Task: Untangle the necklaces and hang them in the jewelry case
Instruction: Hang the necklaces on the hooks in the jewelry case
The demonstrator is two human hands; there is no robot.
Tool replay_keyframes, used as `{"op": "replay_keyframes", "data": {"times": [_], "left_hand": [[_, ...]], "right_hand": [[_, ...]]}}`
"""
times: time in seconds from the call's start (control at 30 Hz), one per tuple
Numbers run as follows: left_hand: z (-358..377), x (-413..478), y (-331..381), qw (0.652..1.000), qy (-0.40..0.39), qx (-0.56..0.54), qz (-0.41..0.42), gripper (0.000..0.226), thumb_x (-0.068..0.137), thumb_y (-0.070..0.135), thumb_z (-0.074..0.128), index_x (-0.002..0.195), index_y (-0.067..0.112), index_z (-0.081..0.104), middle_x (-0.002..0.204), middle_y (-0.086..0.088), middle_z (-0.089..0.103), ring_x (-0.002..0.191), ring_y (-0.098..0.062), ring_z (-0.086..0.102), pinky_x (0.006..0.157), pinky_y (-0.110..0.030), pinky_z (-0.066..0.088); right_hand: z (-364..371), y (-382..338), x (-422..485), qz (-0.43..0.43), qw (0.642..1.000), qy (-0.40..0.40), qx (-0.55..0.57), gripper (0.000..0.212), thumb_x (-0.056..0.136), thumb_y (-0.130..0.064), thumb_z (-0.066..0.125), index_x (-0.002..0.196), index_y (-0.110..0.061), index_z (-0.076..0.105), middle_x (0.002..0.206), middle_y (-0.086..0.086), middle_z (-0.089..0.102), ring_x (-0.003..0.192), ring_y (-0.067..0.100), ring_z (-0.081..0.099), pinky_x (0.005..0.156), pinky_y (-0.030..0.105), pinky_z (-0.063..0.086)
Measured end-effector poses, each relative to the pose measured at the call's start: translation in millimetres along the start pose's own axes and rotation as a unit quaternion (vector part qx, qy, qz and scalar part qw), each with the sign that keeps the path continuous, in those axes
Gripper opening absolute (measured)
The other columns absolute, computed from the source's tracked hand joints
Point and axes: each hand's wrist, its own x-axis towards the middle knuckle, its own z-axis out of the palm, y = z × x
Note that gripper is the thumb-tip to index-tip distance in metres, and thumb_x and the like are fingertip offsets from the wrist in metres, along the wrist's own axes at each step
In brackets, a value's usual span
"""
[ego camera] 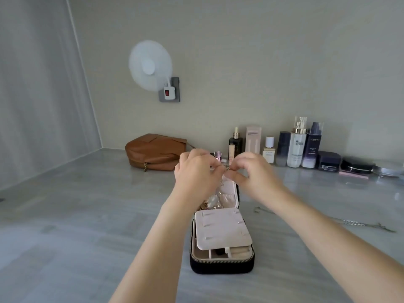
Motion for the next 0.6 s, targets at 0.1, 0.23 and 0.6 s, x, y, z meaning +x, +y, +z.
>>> {"op": "replay_keyframes", "data": {"times": [0.1,0.23,0.6], "left_hand": [[8,1,-4,1.0,0.016,0.018,-0.003,0.022,0.088,0.039,0.051,0.098,0.027,0.067,0.146,0.007,0.034,0.139,-0.023,0.017,0.112,-0.044,0.007],[17,2,-10,0.999,-0.038,0.007,-0.029,0.026,0.092,0.038,0.041,0.097,0.024,0.062,0.147,0.008,0.033,0.139,-0.031,0.021,0.11,-0.058,-0.003],[21,4,-23,0.995,0.019,0.066,0.07,0.026,0.088,0.029,0.046,0.081,0.009,0.06,0.11,-0.001,0.056,0.101,-0.028,0.046,0.087,-0.034,0.04]], "right_hand": [[2,1,3,-0.006,1.0,0.003,0.011,0.021,0.084,-0.027,0.061,0.086,-0.007,0.069,0.129,0.005,0.055,0.122,0.023,0.048,0.097,0.027,0.033],[8,3,2,0.012,0.998,-0.021,0.059,0.024,0.088,-0.025,0.055,0.085,-0.003,0.066,0.11,0.012,0.068,0.108,0.027,0.058,0.088,0.032,0.044],[16,4,-4,-0.006,0.996,0.087,0.015,0.03,0.084,-0.02,0.061,0.065,0.002,0.066,0.103,0.01,0.068,0.095,0.022,0.063,0.079,0.024,0.041]]}}
